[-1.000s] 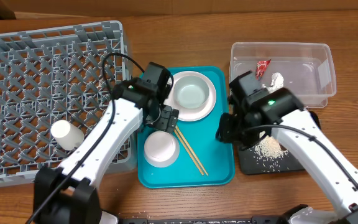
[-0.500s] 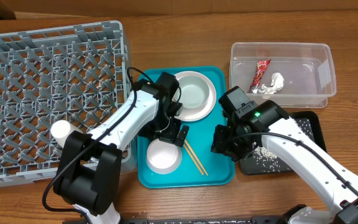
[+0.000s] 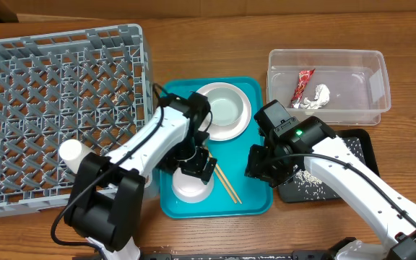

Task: Sort waste into correct bins and load items into the dishwasher

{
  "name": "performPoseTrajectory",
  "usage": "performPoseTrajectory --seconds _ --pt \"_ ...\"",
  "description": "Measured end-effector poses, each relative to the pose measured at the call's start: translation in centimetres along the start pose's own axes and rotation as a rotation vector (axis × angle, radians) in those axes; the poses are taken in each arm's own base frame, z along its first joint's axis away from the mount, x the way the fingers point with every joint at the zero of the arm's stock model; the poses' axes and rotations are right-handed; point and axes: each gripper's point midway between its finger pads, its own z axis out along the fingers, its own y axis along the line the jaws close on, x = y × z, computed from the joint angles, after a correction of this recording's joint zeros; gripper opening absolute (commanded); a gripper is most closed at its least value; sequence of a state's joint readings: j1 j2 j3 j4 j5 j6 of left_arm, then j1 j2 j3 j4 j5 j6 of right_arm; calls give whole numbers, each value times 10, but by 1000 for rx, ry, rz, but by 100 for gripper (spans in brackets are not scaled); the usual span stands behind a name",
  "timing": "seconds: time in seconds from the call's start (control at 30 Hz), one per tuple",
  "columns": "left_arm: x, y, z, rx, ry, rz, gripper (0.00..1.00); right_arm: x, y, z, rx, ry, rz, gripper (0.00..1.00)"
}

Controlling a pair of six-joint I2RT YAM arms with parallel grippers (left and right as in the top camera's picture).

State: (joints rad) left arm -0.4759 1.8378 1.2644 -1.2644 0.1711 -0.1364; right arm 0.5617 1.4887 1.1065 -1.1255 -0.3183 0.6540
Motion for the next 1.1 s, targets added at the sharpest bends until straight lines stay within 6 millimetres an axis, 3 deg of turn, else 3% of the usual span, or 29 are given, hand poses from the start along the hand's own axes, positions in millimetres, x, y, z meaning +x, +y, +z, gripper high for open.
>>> performPoseTrajectory --seconds 0.2,0.43,0.6,0.87,1.0,1.1 --pt "1 -6 10 -88 -14 16 100 0 0 0 1 1 0 42" --pt "3 -10 12 -70 -16 4 97 0 0 0 2 1 0 42" --pt "5 -20 15 2 1 34 93 0 0 0 2 1 1 42" --pt "8 -55 16 214 4 187 95 0 -1 0 2 2 1 42" --pt "6 -52 15 222 0 177 86 4 -2 1 12 13 0 42" --pt "2 -44 13 224 -7 147 84 5 3 2 5 8 -21 41"
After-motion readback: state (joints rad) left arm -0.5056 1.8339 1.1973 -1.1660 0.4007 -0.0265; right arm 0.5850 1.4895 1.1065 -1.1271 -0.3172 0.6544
